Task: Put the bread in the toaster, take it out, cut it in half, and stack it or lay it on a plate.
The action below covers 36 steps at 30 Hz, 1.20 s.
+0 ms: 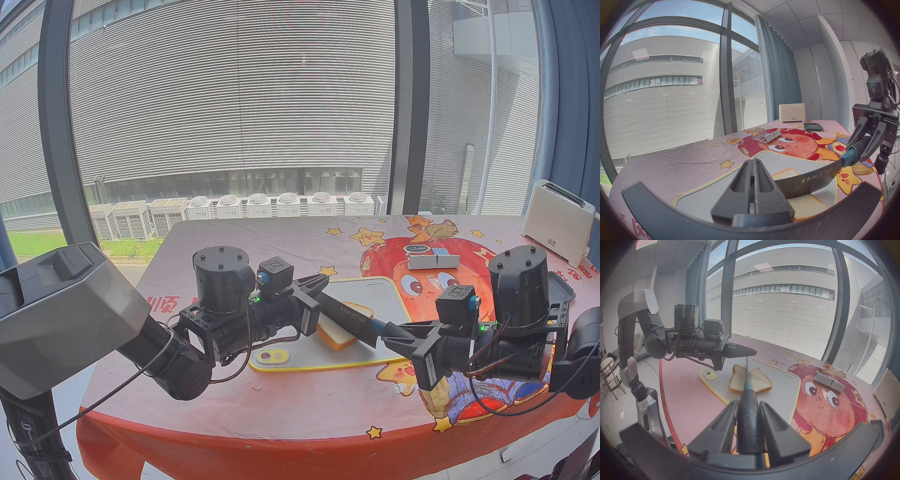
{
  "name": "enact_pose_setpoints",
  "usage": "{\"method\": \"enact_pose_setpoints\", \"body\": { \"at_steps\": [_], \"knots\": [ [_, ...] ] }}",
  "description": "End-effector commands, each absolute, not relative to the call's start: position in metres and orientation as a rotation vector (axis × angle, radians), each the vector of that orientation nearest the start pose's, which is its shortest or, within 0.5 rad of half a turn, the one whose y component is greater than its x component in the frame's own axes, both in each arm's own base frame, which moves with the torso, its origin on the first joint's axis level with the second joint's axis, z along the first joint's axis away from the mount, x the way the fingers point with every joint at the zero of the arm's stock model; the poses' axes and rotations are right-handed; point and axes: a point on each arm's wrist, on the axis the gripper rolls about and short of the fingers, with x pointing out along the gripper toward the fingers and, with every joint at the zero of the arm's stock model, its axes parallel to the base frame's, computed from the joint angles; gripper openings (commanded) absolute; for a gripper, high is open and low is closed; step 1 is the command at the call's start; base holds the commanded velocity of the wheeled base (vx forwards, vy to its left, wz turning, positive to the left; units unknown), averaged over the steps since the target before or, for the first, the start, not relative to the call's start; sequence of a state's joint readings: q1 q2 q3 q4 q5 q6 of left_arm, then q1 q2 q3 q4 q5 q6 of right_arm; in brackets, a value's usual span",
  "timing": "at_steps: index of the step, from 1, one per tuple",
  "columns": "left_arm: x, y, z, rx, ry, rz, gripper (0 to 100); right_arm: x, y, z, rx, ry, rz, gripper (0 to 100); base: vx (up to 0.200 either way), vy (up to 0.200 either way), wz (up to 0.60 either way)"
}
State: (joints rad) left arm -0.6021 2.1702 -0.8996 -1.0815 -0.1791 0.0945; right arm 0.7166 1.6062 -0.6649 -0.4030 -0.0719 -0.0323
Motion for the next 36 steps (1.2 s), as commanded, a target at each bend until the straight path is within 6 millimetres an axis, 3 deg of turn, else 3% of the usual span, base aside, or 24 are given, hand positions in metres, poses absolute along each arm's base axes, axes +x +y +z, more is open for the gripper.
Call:
{"method": "enact_pose_setpoints", "body": {
  "at_steps": [1, 8, 17, 22, 23, 25, 26, 28, 36],
  "knots": [
    [0.323, -0.227, 0.075, 0.138, 0.187, -0.791, 0, 0.199, 0.171, 0.147, -0.249, 0.513, 0.636, 0, 0.0, 0.0, 0.0],
    [0.325, -0.23, 0.074, 0.14, 0.182, -0.793, 0, 0.198, 0.169, 0.139, -0.269, 0.549, 0.631, 0, 0.0, 0.0, 0.0],
    [0.329, -0.235, 0.089, 0.138, 0.117, -0.798, 0, 0.198, 0.17, 0.141, -0.258, 0.531, 0.633, 0, 0.0, 0.0, 0.0],
    [0.323, -0.231, 0.119, 0.122, 0.043, -0.794, 0, 0.198, 0.169, 0.144, -0.252, 0.52, 0.633, 0, 0.0, 0.0, 0.0],
    [0.32, -0.227, 0.133, 0.114, 0.016, -0.792, 0, 0.198, 0.169, 0.145, -0.249, 0.518, 0.633, 0, 0.0, 0.0, 0.0],
    [0.32, -0.227, 0.134, 0.115, 0.014, -0.792, 0, 0.198, 0.169, 0.145, -0.249, 0.518, 0.633, 0, 0.0, 0.0, 0.0],
    [0.311, -0.219, 0.158, 0.108, -0.013, -0.785, 0, 0.198, 0.169, 0.145, -0.248, 0.516, 0.633, 0, 0.0, 0.0, 0.0],
    [0.305, -0.214, 0.173, 0.102, -0.039, -0.782, 0, 0.198, 0.17, 0.145, -0.249, 0.516, 0.634, 0, 0.0, 0.0, 0.0],
    [0.294, -0.186, 0.187, 0.097, -0.054, -0.73, 0, 0.196, 0.167, 0.146, -0.248, 0.513, 0.632, 0, 0.0, 0.0, 0.0]
  ]
}}
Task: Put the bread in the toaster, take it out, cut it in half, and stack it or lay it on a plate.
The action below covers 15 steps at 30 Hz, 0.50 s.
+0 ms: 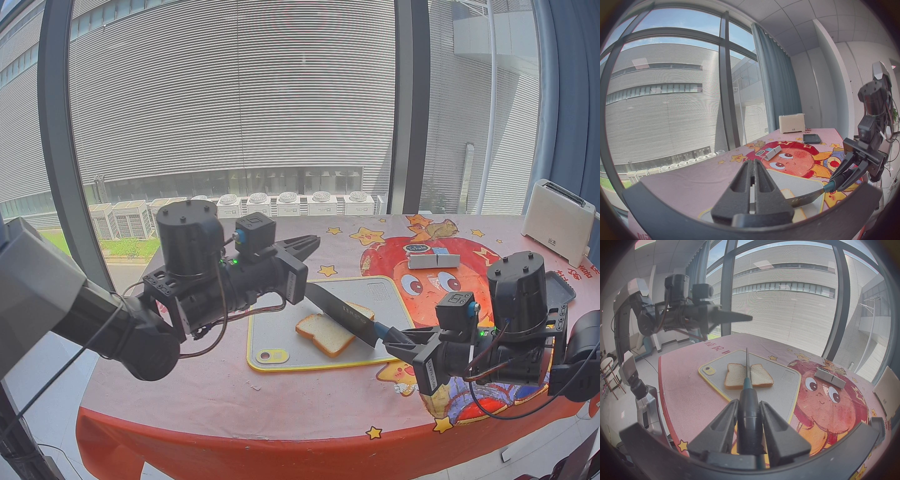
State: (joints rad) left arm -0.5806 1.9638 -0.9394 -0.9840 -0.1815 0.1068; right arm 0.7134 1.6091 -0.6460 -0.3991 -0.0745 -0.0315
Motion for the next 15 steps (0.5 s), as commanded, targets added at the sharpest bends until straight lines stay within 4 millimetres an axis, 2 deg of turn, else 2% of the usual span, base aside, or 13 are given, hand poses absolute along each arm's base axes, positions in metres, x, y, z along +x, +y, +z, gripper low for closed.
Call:
{"method": "enact_pose_setpoints", "body": {
  "at_steps": [1, 3, 6, 8, 10, 11, 15],
  "knots": [
    [0.292, -0.179, 0.188, 0.097, -0.051, -0.718, 0, 0.196, 0.167, 0.148, -0.244, 0.506, 0.633, 0, 0.0, 0.0, 0.0],
    [0.289, -0.177, 0.188, 0.098, -0.048, -0.715, 0, 0.195, 0.167, 0.148, -0.243, 0.505, 0.635, 0, 0.0, 0.0, 0.0],
    [0.276, -0.153, 0.198, 0.096, -0.06, -0.671, 0, 0.194, 0.167, 0.15, -0.241, 0.501, 0.638, 0, 0.0, 0.0, 0.0],
    [0.273, -0.146, 0.201, 0.095, -0.071, -0.654, 0, 0.194, 0.167, 0.15, -0.241, 0.501, 0.638, 0, 0.0, 0.0, 0.0],
    [0.271, -0.139, 0.198, 0.097, -0.063, -0.636, 0, 0.194, 0.166, 0.15, -0.239, 0.498, 0.638, 0, 0.0, 0.0, 0.0],
    [0.268, -0.132, 0.188, 0.102, -0.037, -0.616, 0, 0.195, 0.166, 0.15, -0.239, 0.498, 0.638, 0, 0.0, 0.0, 0.0],
    [0.257, -0.123, 0.174, 0.097, -0.073, -0.583, 0, 0.194, 0.166, 0.15, -0.24, 0.5, 0.641, 0, 0.0, 0.0, 0.0]
  ]
}}
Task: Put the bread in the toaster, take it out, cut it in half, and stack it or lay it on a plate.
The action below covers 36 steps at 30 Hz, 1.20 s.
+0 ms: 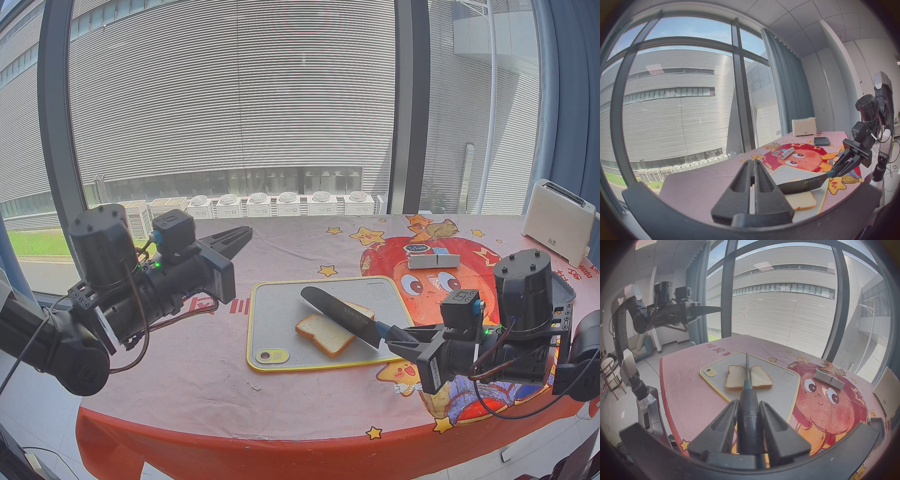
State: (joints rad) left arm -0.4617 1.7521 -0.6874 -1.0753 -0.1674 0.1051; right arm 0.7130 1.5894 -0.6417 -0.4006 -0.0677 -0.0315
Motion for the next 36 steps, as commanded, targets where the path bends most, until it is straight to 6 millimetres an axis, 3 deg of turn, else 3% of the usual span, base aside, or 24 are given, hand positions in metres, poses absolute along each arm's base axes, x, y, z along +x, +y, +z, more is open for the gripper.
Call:
{"method": "enact_pose_setpoints", "body": {
  "at_steps": [1, 15, 19, 25, 36],
  "knots": [
    [0.254, -0.121, 0.17, 0.095, -0.093, -0.576, 0, 0.194, 0.166, 0.15, -0.24, 0.5, 0.641, 0, 0.0, 0.0, 0.0],
    [0.226, -0.098, 0.15, 0.08, -0.142, -0.499, 0, 0.195, 0.164, 0.153, -0.233, 0.49, 0.634, 0, 0.0, 0.0, 0.0],
    [0.201, -0.073, 0.149, 0.092, -0.128, -0.437, 0, 0.195, 0.164, 0.154, -0.224, 0.469, 0.634, 0, 0.0, 0.0, 0.0],
    [0.165, -0.06, 0.134, 0.105, -0.055, -0.438, 0, 0.196, 0.164, 0.154, -0.217, 0.448, 0.63, 0, 0.0, 0.0, 0.0],
    [0.154, -0.051, 0.139, 0.101, -0.078, -0.389, 0, 0.196, 0.163, 0.155, -0.214, 0.442, 0.623, 0, 0.0, 0.0, 0.0]
  ]
}}
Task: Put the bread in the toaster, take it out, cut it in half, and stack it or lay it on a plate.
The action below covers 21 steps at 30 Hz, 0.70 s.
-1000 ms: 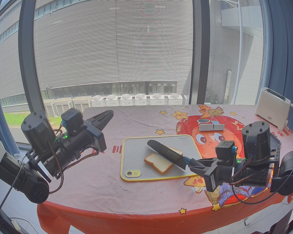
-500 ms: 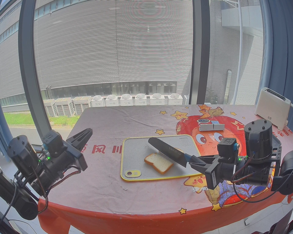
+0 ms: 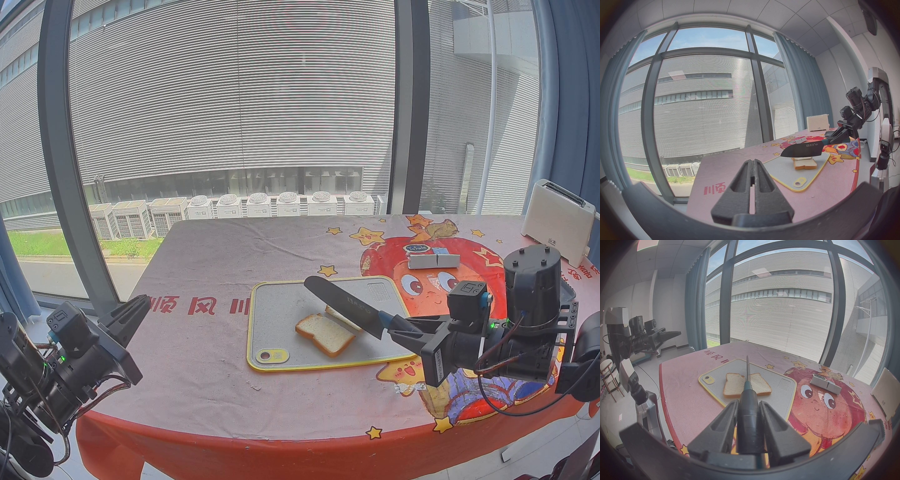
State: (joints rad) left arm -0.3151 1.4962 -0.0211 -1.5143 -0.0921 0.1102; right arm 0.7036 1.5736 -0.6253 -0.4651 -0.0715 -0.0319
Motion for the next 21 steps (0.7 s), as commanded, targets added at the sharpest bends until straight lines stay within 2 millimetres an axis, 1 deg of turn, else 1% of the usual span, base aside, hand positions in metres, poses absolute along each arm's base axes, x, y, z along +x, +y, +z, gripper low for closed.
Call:
{"method": "enact_pose_setpoints", "body": {
  "at_steps": [1, 2, 4, 5, 8, 10, 12, 15, 18, 20, 21],
  "knots": [
    [0.153, -0.05, 0.14, 0.099, -0.078, -0.374, 0, 0.196, 0.162, 0.156, -0.213, 0.441, 0.621, 0, 0.0, 0.0, 0.0],
    [0.153, -0.05, 0.14, 0.099, -0.078, -0.371, 0, 0.196, 0.162, 0.156, -0.213, 0.44, 0.621, 0, 0.0, 0.0, 0.0],
    [0.145, -0.047, 0.148, 0.091, -0.119, -0.347, 0, 0.195, 0.161, 0.159, -0.209, 0.429, 0.62, 0, 0.0, 0.0, 0.0],
    [0.144, -0.047, 0.148, 0.091, -0.121, -0.345, 0, 0.194, 0.161, 0.159, -0.208, 0.428, 0.62, 0, 0.0, 0.0, 0.0],
    [0.134, -0.043, 0.152, 0.091, -0.13, -0.332, 0, 0.194, 0.16, 0.162, -0.204, 0.418, 0.619, 0, 0.0, 0.0, 0.0],
    [0.129, -0.038, 0.156, 0.091, -0.145, -0.296, 0, 0.194, 0.159, 0.163, -0.202, 0.414, 0.616, 0, 0.0, 0.0, 0.0],
    [0.127, -0.033, 0.157, 0.094, -0.153, -0.266, 0, 0.194, 0.159, 0.164, -0.2, 0.41, 0.618, 0, 0.0, 0.0, 0.0],
    [0.119, -0.023, 0.165, 0.094, -0.207, -0.198, 0, 0.193, 0.158, 0.166, -0.196, 0.402, 0.617, 0, 0.0, 0.0, 0.0],
    [0.105, -0.016, 0.165, 0.101, -0.198, -0.181, 0, 0.192, 0.157, 0.168, -0.193, 0.394, 0.617, 0, 0.0, 0.0, 0.0],
    [0.088, -0.014, 0.16, 0.105, -0.155, -0.191, 0, 0.191, 0.156, 0.17, -0.191, 0.388, 0.617, 0, 0.0, 0.0, 0.0],
    [0.075, -0.012, 0.157, 0.114, -0.138, -0.191, 0, 0.19, 0.156, 0.171, -0.189, 0.382, 0.619, 0, 0.0, 0.0, 0.0]
  ]
}}
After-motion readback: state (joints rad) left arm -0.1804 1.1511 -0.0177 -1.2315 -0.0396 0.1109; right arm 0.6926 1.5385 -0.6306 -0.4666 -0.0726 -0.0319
